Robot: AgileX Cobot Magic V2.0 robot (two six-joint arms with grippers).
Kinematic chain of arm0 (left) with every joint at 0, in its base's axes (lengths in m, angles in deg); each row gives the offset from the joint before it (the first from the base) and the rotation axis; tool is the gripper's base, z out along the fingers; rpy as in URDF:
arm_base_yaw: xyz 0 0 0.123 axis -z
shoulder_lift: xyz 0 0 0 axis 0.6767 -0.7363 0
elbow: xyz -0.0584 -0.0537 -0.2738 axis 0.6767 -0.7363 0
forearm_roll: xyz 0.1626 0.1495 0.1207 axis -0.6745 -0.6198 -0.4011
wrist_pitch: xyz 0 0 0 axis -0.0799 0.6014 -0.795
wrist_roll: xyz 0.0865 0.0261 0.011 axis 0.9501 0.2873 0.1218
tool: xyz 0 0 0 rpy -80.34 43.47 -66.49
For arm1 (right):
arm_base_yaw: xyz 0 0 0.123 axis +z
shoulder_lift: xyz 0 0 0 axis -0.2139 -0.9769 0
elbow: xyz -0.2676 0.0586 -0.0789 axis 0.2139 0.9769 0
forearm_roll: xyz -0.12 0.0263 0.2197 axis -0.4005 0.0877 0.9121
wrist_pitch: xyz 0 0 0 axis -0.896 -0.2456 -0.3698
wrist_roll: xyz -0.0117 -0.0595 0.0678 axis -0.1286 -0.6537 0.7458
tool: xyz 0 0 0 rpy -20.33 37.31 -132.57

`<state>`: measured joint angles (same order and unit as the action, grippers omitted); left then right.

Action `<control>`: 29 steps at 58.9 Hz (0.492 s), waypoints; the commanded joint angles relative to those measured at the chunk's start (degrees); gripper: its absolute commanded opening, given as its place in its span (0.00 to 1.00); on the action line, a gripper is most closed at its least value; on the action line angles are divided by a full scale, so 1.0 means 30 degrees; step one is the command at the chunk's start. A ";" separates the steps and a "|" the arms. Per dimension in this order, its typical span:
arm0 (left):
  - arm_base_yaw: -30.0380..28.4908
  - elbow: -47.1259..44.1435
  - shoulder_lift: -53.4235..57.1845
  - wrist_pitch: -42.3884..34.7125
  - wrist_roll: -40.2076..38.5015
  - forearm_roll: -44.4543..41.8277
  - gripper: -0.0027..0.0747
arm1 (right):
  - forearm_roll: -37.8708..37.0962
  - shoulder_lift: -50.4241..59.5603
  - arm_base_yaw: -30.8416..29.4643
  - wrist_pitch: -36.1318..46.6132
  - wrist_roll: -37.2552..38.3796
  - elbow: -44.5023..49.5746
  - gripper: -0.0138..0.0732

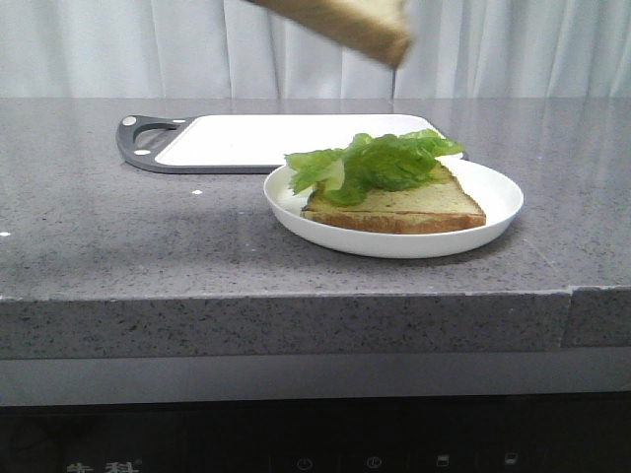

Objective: Left arm grabs bread, right arm adds lettuce
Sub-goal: 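Lower the held bread slice onto the lettuce with the left gripper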

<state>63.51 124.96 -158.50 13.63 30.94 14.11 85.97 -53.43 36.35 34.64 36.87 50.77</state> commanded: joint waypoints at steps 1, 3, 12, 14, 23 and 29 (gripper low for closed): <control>0.0154 0.1079 -0.1311 0.0905 0.1194 0.3245 0.01 | -0.0276 0.0011 0.0007 0.0975 -0.0018 -0.0483 0.10; 0.0154 0.1292 -0.1997 0.1249 0.1506 0.3645 0.01 | -0.0318 0.0011 0.0007 0.0870 -0.0018 -0.0483 0.10; 0.0187 0.2554 -0.5034 0.3122 0.1888 0.5188 0.01 | -0.0335 0.0011 0.0007 0.0821 -0.0018 -0.0483 0.10; 0.0187 0.2875 -0.5716 0.3455 0.1924 0.5478 0.01 | -0.0335 0.0011 0.0007 0.0842 -0.0018 -0.0483 0.10; 0.0187 0.3324 -0.7262 0.3686 0.1918 0.5986 0.01 | -0.0491 0.0011 0.0007 0.0841 -0.0018 -0.0483 0.10; 0.0187 0.3324 -0.7600 0.3502 0.1918 0.5949 0.01 | -0.0491 0.0011 0.0007 0.0841 -0.0018 -0.0483 0.10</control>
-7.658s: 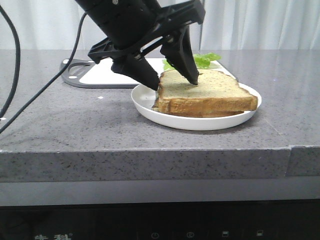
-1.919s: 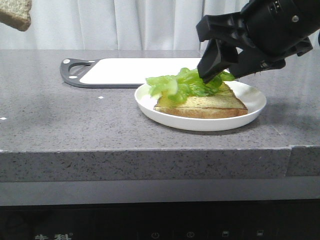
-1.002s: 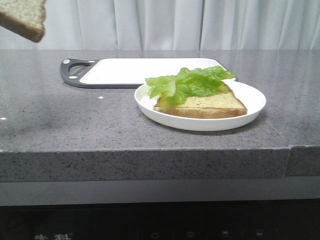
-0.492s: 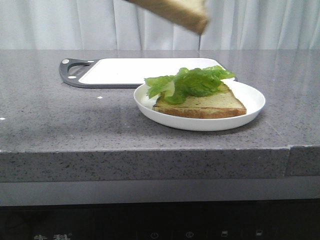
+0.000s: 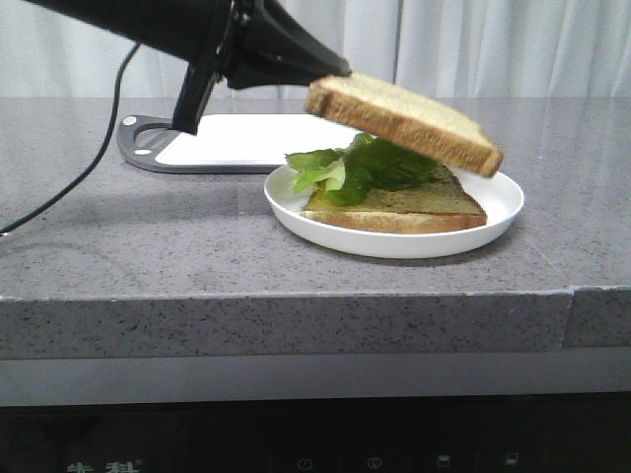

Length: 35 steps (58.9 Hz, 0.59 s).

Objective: Left arm grabs bread, right arm adds lettuce
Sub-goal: 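Lower the held bread slice onto the lettuce with the left gripper, then open the left gripper and withdraw it from the sandwich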

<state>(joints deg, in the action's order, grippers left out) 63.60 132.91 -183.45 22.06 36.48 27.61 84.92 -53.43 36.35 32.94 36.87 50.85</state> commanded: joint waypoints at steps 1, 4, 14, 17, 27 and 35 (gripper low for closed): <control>0.0158 0.0676 0.0672 0.0591 0.0072 0.1412 0.01 | -0.0141 0.0011 0.0007 0.1407 -0.0018 -0.0510 0.10; 0.0158 0.0676 0.0672 0.0388 0.0072 0.1412 0.01 | -0.0141 0.0011 0.0007 0.1407 -0.0018 -0.0510 0.10; 0.0158 0.0676 0.0672 0.0297 0.0072 0.1412 0.01 | -0.0141 0.0011 0.0007 0.1407 -0.0018 -0.0510 0.10; 0.0158 0.0676 0.0672 0.0297 0.0072 0.1377 0.04 | -0.0141 0.0011 0.0007 0.1407 -0.0018 -0.0510 0.10; 0.0066 0.0676 0.0672 0.0505 0.0072 0.1080 0.26 | -0.0141 0.0011 0.0007 0.1407 -0.0018 -0.0510 0.10; -0.0429 0.0676 0.0672 0.1175 -0.0011 0.0983 0.43 | -0.0141 0.0011 0.0007 0.1407 -0.0018 -0.0510 0.10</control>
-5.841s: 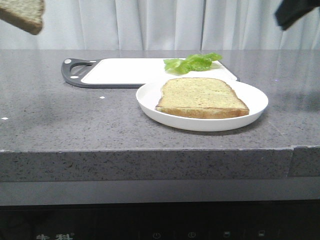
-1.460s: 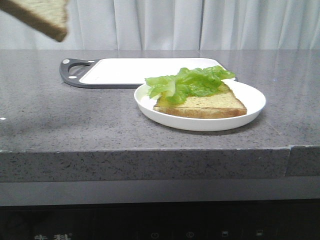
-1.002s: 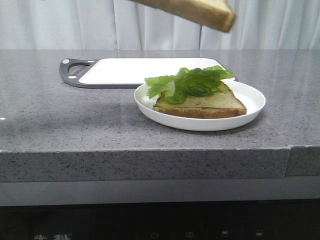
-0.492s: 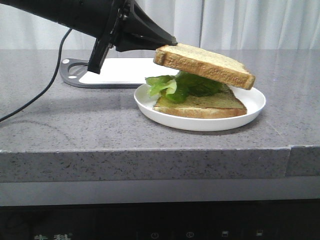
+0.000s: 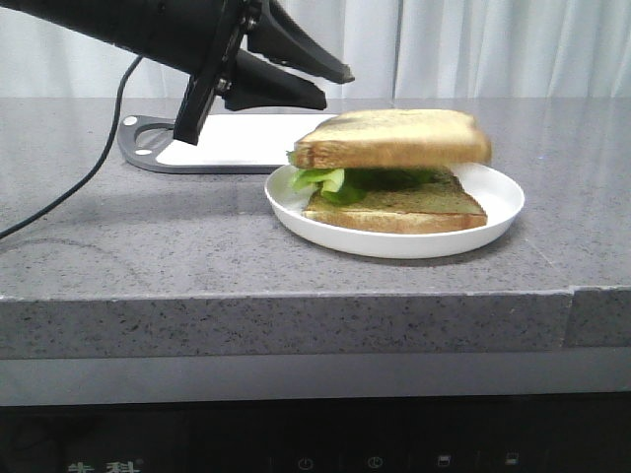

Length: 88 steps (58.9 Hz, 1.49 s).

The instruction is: Left arm grabs bread, right arm adds lettuce

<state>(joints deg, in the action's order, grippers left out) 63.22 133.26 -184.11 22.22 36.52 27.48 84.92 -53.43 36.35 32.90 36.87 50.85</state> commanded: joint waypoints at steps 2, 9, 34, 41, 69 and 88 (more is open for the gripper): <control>-0.0485 0.0559 0.0928 0.1425 -0.0064 0.1024 0.46 | -0.0141 0.0011 0.0007 0.1420 -0.0018 -0.0510 0.10; -0.1627 0.0559 0.1482 0.2688 -0.0064 0.1024 0.46 | -0.0142 0.0011 0.0007 0.1439 -0.0018 -0.0510 0.10; -0.3293 0.0559 0.5313 0.2021 0.1829 -0.2362 0.01 | -0.0142 0.0011 -0.0112 0.1432 0.0000 -0.0510 0.09; -0.3047 0.0057 0.7450 -0.1247 0.1348 -0.6321 0.01 | -0.0126 0.0011 -0.1159 0.1412 0.0019 -0.0510 0.09; -0.2113 -0.9673 1.9841 -1.3948 -0.0097 -1.3676 0.01 | 0.0206 0.2755 -0.2337 0.3013 0.0019 0.2974 0.09; -0.2153 -1.5219 2.6382 -1.5659 -0.0097 -1.4342 0.01 | 0.0612 0.4188 -0.2337 0.3048 0.0019 0.4262 0.09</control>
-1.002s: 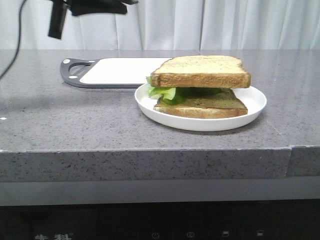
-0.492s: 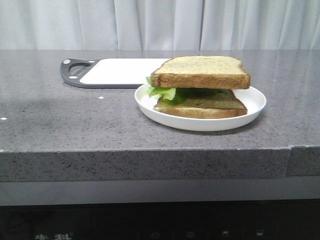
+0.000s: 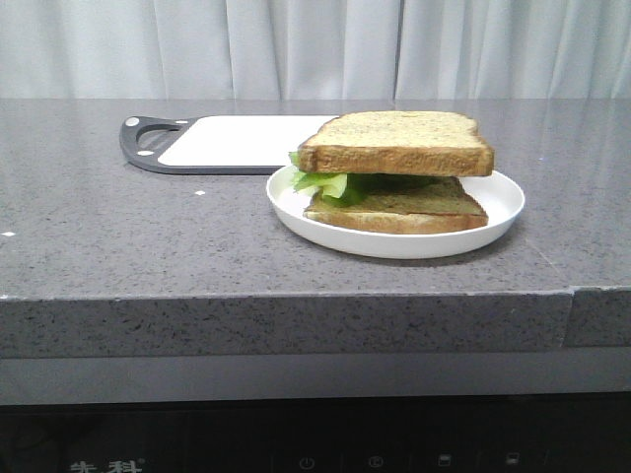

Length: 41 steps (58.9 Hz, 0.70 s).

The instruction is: Left arm grabs bread, right arm adds lettuce

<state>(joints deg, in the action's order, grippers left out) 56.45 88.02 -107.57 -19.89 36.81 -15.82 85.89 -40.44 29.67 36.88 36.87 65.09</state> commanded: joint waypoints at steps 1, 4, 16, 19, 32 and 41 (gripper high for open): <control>0.0104 -0.0262 0.1081 -0.1622 -0.0192 0.0094 0.01 | 0.0289 -0.0140 -0.0113 0.1784 0.0019 -0.0485 0.09; 0.0104 -0.0492 0.1527 -0.1579 -0.0192 0.0094 0.01 | 0.0289 -0.0140 -0.0113 0.1863 0.0019 -0.0485 0.09; 0.0104 -0.0572 0.1792 -0.1626 -0.0192 0.0094 0.01 | 0.0306 -0.0140 -0.0113 0.1841 0.0019 -0.0485 0.09; 0.0104 -0.0572 0.1792 -0.1626 -0.0192 0.0094 0.01 | 0.0306 -0.0140 -0.0113 0.1841 0.0019 -0.0485 0.09; 0.0104 -0.0572 0.1792 -0.1626 -0.0192 0.0094 0.01 | 0.0306 -0.0140 -0.0113 0.1841 0.0019 -0.0485 0.09; 0.0104 -0.0572 0.1792 -0.1626 -0.0192 0.0094 0.01 | 0.0306 -0.0140 -0.0113 0.1841 0.0019 -0.0485 0.09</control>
<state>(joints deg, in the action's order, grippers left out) 56.45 84.75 -101.94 -21.23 36.71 -16.03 86.11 -40.44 29.67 37.65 36.87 65.17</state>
